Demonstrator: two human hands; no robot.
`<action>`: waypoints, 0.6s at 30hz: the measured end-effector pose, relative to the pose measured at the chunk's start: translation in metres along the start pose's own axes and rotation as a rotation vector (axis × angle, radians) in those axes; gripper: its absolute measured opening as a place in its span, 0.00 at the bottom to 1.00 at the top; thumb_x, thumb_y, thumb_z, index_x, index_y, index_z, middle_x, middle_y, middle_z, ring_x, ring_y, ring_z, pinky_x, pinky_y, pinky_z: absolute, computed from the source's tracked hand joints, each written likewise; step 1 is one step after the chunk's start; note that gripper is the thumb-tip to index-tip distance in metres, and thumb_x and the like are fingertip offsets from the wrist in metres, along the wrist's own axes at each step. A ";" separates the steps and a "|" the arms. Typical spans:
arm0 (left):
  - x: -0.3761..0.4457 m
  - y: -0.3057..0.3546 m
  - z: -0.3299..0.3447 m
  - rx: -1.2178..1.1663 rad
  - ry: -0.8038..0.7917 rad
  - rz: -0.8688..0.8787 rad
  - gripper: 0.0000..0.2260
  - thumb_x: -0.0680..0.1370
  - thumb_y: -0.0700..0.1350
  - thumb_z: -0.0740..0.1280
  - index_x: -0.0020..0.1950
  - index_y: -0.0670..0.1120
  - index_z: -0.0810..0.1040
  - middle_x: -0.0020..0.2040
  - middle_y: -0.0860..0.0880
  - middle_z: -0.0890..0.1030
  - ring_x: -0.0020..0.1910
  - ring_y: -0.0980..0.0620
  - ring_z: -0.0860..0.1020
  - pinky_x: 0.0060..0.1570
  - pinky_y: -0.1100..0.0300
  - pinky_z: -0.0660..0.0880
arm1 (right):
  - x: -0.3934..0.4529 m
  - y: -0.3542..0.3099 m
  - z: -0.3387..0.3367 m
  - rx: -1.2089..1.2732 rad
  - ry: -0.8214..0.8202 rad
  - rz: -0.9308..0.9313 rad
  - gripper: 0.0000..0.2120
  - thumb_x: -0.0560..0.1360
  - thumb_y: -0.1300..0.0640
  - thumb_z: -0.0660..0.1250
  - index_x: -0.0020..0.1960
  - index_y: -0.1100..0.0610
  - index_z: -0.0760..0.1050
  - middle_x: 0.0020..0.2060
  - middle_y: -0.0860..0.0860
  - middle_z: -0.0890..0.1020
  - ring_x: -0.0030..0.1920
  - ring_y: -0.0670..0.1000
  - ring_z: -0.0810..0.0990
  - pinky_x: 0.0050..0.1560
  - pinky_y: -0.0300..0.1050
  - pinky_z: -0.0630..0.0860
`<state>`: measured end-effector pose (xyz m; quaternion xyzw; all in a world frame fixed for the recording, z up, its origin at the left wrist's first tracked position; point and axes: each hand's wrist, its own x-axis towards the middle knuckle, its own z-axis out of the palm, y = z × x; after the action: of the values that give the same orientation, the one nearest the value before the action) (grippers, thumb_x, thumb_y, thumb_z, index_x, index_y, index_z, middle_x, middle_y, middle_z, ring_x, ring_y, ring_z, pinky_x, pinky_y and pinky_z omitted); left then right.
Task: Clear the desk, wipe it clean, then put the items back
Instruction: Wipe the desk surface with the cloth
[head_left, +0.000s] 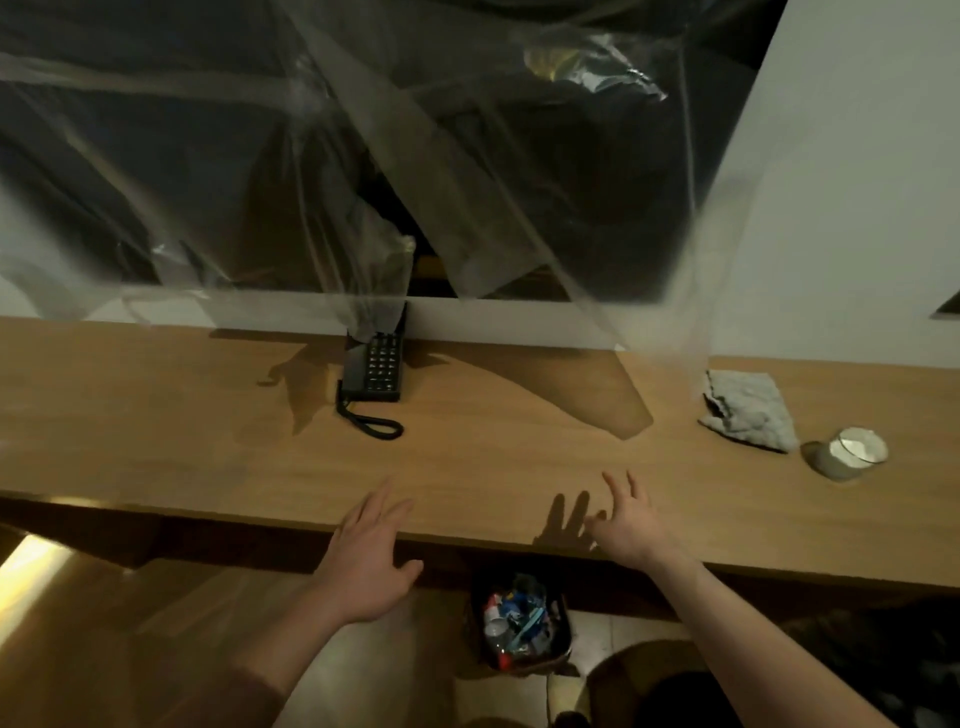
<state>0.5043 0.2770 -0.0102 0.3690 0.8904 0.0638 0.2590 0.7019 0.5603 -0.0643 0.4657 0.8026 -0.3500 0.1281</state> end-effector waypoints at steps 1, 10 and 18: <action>0.016 0.012 0.001 0.003 0.001 -0.003 0.37 0.80 0.59 0.67 0.84 0.56 0.52 0.84 0.53 0.39 0.83 0.47 0.45 0.81 0.47 0.50 | 0.017 0.014 -0.011 -0.002 0.015 0.034 0.39 0.80 0.44 0.66 0.84 0.47 0.50 0.83 0.52 0.44 0.82 0.61 0.49 0.79 0.57 0.59; 0.119 0.125 0.023 -0.003 -0.095 -0.018 0.38 0.78 0.59 0.68 0.84 0.54 0.55 0.84 0.52 0.41 0.82 0.46 0.48 0.80 0.49 0.53 | 0.146 0.123 -0.113 -0.020 0.131 0.303 0.38 0.78 0.53 0.65 0.83 0.50 0.54 0.83 0.56 0.46 0.82 0.62 0.52 0.79 0.58 0.59; 0.158 0.135 0.026 -0.047 -0.054 -0.100 0.37 0.76 0.60 0.71 0.82 0.55 0.61 0.84 0.53 0.44 0.82 0.46 0.51 0.79 0.49 0.56 | 0.206 0.179 -0.147 -0.151 0.030 0.354 0.36 0.75 0.51 0.66 0.81 0.50 0.60 0.82 0.57 0.49 0.81 0.62 0.51 0.79 0.58 0.60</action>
<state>0.5080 0.4817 -0.0571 0.3194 0.8986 0.0619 0.2945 0.7592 0.8540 -0.1468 0.5940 0.7339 -0.2537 0.2102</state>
